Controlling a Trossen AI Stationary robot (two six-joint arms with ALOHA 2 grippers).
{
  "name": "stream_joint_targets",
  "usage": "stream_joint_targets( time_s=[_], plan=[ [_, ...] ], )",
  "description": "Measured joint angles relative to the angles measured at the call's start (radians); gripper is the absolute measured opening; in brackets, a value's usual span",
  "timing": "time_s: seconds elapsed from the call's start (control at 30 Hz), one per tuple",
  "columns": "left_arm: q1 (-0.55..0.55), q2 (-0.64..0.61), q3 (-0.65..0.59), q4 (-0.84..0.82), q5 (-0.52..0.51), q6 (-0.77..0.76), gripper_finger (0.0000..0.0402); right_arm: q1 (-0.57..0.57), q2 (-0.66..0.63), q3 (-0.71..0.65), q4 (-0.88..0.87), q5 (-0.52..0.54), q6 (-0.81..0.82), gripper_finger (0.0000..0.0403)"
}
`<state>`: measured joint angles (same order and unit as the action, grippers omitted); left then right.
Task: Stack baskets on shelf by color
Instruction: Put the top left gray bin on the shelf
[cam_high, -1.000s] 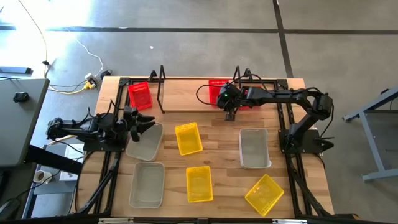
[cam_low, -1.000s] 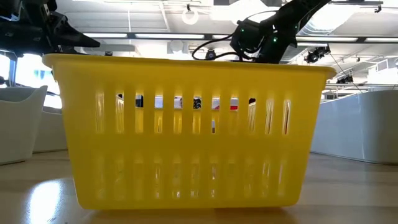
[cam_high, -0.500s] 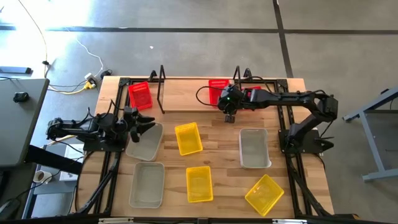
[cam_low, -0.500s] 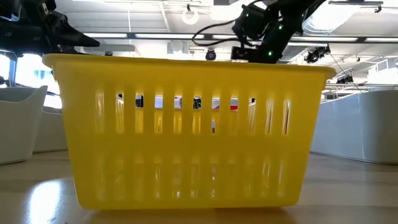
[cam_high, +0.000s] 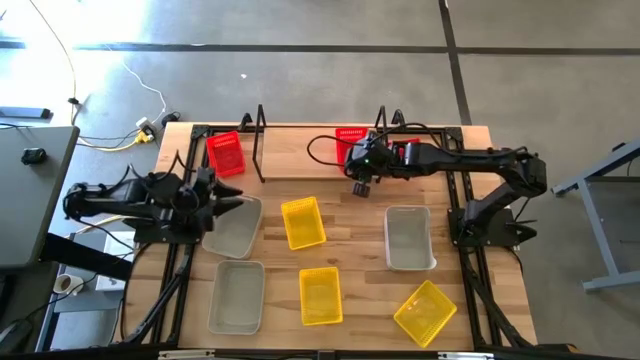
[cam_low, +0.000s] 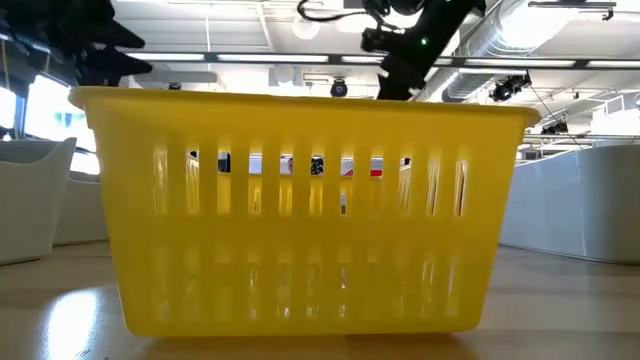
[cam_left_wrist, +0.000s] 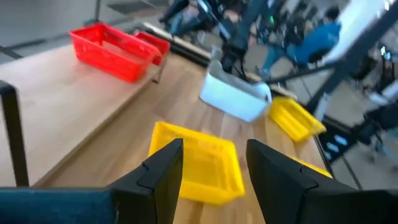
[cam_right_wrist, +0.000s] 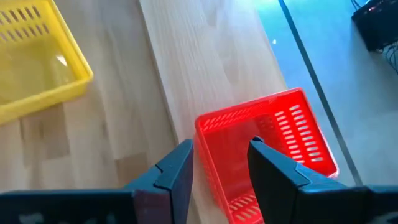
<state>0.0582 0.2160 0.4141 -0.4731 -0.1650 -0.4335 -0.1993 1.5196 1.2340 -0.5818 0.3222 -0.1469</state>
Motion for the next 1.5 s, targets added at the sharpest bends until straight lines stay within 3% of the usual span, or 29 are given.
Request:
stream_joint_targets(
  time_s=[0.4,0.6,0.9,1.5],
  plan=[
    [0.0,0.34,0.353,-0.373,0.169,-0.003,0.0168,0.071,0.001,0.128,-0.095,0.004,0.148,0.0138],
    [-0.001,0.467,0.468,-0.576,0.254,0.087,0.0168,0.094,0.001,0.16,-0.095,0.005,0.162,0.0138],
    [-0.12,0.584,0.485,-0.801,0.306,0.148,0.0168,0.11,0.001,0.162,-0.115,0.004,0.174,0.0138],
    [-0.407,0.835,0.485,-0.887,0.288,0.043,0.0168,0.11,0.001,0.162,-0.118,-0.039,0.168,0.0138]
  ],
)
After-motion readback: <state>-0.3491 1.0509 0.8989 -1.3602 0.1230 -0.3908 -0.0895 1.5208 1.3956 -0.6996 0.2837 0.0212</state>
